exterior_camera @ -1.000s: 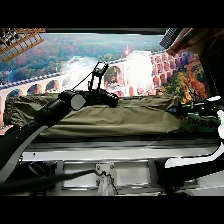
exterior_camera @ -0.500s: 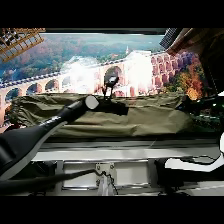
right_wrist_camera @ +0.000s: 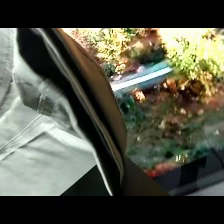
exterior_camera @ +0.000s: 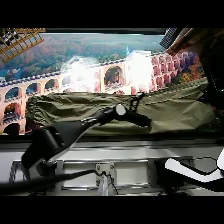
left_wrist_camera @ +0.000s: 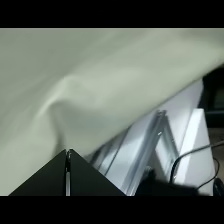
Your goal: Fold the clothes and pants, and hang the long-sleeved shirts on hangers.
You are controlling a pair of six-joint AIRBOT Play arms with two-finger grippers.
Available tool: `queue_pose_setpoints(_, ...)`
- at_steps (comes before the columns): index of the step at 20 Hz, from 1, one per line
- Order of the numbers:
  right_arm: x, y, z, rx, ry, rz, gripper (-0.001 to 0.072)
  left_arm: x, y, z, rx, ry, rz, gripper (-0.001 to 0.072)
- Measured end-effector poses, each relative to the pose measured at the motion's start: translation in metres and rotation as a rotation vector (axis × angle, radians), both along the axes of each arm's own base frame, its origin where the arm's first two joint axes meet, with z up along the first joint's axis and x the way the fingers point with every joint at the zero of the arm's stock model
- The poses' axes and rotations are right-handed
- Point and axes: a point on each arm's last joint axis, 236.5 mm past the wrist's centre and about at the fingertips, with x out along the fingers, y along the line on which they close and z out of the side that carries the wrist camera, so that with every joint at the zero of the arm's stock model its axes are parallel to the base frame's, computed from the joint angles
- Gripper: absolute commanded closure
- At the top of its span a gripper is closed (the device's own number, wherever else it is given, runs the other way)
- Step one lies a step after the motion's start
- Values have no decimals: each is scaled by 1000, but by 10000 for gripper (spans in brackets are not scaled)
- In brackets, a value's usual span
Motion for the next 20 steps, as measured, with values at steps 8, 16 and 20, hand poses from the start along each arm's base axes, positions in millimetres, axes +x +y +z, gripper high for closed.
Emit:
queue_pose_setpoints(8, -15, 10, 31, 37, 56, -44, 697, -8, -70, -26, -33, 61, -17, 703)
queue_pose_setpoints(16, -16, 16, 47, 45, 36, -53, 696, -4, -73, -42, 15, 81, 9, 699)
queue_pose_setpoints(20, -17, 19, 50, 56, 32, -54, 696, -9, -69, -20, -4, 149, -16, 698)
